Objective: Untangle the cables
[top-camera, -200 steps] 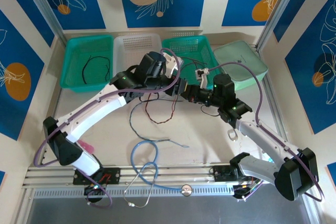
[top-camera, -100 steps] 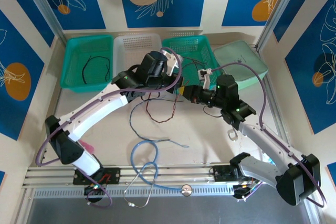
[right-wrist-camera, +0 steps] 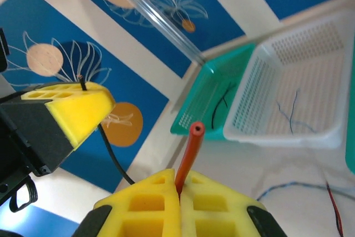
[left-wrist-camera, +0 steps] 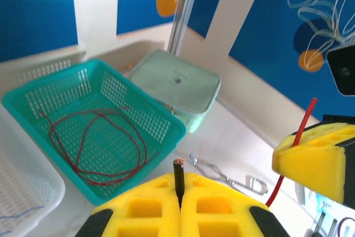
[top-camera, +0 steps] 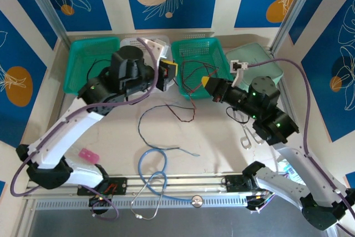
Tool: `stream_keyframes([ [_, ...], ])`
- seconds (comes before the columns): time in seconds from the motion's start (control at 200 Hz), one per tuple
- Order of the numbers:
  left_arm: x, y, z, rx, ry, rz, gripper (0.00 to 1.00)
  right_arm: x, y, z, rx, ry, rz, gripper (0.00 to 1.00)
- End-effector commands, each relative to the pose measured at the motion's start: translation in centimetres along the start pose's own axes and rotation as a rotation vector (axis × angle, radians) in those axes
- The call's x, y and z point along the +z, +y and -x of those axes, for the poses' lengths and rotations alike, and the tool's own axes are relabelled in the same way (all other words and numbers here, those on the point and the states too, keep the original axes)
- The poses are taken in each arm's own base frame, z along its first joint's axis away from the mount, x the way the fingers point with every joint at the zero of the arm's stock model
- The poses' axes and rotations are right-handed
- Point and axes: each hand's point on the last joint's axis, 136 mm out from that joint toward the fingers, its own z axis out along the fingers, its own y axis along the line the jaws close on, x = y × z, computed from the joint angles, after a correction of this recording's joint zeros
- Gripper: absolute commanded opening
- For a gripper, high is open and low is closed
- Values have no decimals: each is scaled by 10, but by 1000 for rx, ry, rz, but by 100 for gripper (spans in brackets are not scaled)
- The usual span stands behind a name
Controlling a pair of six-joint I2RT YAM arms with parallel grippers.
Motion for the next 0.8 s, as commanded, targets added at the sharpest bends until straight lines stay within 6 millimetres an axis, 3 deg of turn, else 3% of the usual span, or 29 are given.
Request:
stream_keyframes([
  [0.0, -33, 5, 27, 80, -79, 49, 0, -9, -2, 22, -60, -92, -81, 0],
  [0.355, -92, 39, 58, 210, -202, 240, 0, -57, 16, 87, -211, -340, -197, 0],
  [0.615, -115, 64, 65, 219, -227, 350, 0, -89, 16, 122, -235, -492, -298, 0],
  [0.79, -123, 88, 70, 213, -231, 459, 0, -109, 3, 144, -236, -599, -432, 0],
])
